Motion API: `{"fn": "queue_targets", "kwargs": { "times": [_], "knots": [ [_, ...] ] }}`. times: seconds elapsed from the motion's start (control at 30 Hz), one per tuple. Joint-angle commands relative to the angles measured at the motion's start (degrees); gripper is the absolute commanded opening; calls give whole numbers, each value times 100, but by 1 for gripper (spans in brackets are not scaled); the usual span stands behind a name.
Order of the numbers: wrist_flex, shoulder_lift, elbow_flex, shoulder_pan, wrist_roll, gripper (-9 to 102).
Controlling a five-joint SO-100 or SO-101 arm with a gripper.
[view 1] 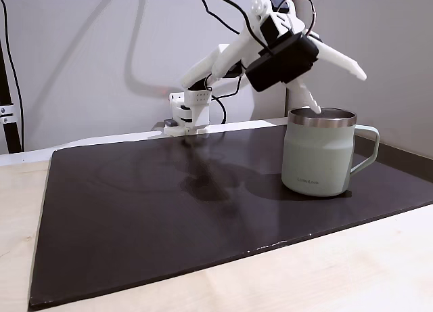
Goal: Grasp a gauze and put it in the cup.
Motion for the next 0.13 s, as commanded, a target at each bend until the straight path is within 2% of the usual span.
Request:
{"fn": "queue_targets", "kwargs": {
  "times": [0.0, 0.1],
  "knots": [
    [26, 264, -782, -53, -9, 39],
    [70, 264, -782, -53, -9, 39]
  ]
}}
